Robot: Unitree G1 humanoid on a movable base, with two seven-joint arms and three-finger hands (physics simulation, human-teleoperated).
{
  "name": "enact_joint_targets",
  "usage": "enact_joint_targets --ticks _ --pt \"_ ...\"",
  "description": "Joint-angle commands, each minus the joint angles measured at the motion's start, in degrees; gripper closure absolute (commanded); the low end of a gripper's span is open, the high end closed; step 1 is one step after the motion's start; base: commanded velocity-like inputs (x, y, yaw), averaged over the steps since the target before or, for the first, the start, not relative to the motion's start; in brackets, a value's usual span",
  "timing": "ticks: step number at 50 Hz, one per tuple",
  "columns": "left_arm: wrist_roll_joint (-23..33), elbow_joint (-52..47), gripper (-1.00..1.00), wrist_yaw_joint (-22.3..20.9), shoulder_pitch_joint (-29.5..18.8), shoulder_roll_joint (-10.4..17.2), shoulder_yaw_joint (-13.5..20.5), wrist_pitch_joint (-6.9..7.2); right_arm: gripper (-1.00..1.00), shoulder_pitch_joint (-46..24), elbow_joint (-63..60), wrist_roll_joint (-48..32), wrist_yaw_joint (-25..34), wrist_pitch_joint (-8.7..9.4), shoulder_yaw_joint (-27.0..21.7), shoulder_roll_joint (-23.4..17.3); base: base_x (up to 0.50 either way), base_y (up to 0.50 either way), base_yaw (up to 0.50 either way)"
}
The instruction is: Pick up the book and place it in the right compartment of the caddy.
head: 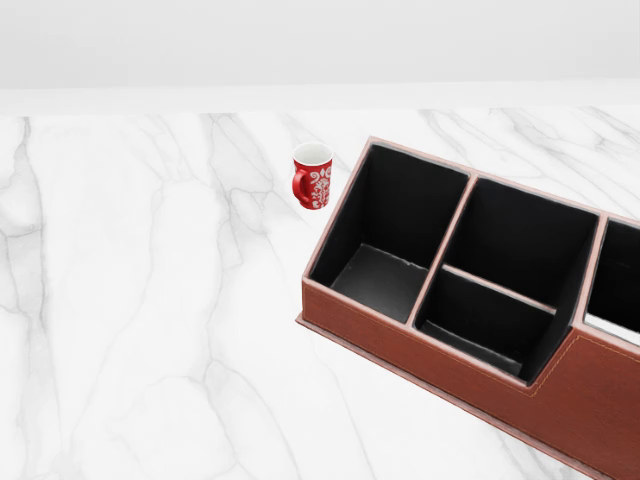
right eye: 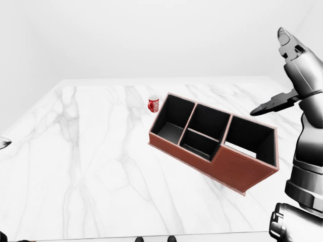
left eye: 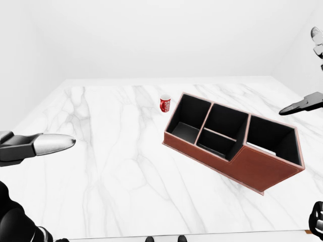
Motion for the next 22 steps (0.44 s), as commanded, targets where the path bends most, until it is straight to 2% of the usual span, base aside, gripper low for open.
enact_joint_targets --ticks 1,22 --pt "-0.1 0.1 -1.00 0.2 0.2 -0.1 -0.3 0.00 -1.00 0.2 -14.1 3.1 5.9 0.00 -2.6 -0.8 0.00 0.00 0.00" --pt "-0.2 0.2 -1.00 0.4 0.0 -0.1 -0.5 0.00 -1.00 -1.0 -31.7 7.8 10.9 0.00 -3.5 -1.3 0.00 0.00 0.00"
